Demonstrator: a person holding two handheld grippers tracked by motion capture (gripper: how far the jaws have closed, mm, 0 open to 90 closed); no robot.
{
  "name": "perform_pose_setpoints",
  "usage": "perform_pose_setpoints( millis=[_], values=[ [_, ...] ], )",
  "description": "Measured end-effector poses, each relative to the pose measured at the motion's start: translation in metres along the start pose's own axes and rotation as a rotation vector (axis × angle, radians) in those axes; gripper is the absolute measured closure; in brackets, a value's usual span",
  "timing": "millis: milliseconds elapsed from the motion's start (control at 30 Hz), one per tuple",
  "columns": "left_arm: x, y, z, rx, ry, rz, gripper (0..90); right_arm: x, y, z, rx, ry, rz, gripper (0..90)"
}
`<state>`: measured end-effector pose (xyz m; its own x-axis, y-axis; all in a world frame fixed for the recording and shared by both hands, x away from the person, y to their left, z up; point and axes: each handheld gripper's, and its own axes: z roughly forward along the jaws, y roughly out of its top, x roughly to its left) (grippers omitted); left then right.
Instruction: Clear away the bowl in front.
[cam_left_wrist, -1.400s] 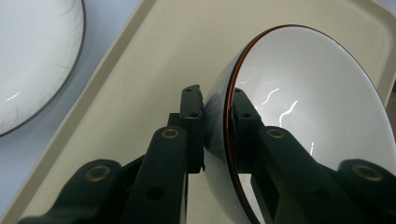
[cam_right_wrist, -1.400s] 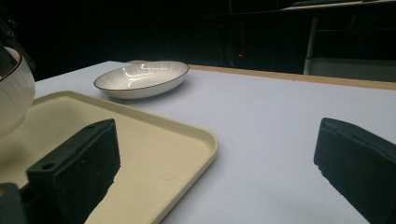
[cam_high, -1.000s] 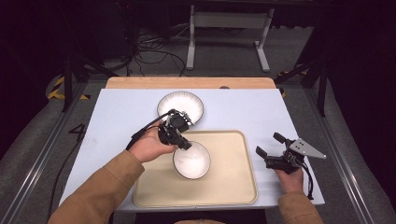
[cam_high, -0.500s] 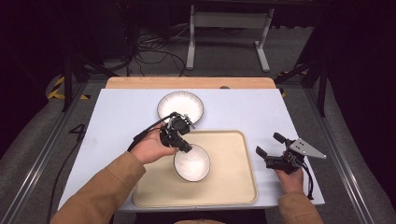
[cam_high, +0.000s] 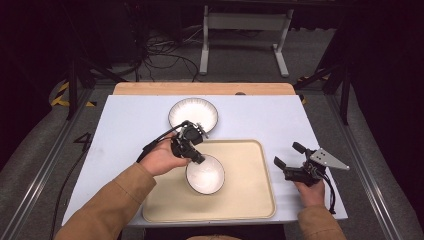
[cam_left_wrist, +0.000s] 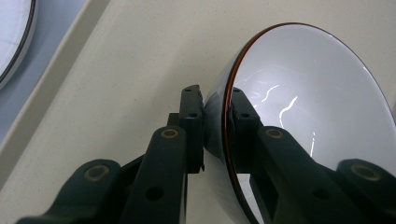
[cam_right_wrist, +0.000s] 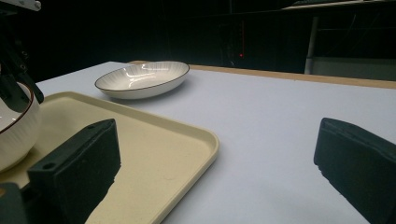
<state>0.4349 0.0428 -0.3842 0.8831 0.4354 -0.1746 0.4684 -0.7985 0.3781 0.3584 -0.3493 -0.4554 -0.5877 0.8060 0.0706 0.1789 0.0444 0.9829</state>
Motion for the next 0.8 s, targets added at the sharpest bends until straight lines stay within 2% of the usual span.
perform_pose_setpoints(
  millis=[433,533,667,800],
  values=[
    [0.0032,-0.0013,0.0056,0.025,0.025,-0.013,75.8,0.0002,0.0000,0.0002,0.001,0.000,-0.001,0.9],
    [0.0048,-0.0024,0.0070,0.004,0.039,-0.004,71.3,0.0003,0.0000,0.0002,0.002,0.000,-0.001,1.0],
    [0.0061,-0.0035,0.0071,-0.005,0.026,-0.017,68.9,0.0002,0.0000,0.0001,0.002,0.001,-0.002,0.9],
    [0.0063,-0.0050,0.0057,-0.048,0.044,0.011,55.9,0.0003,0.0000,0.0002,0.002,0.000,-0.001,0.9]
  ],
)
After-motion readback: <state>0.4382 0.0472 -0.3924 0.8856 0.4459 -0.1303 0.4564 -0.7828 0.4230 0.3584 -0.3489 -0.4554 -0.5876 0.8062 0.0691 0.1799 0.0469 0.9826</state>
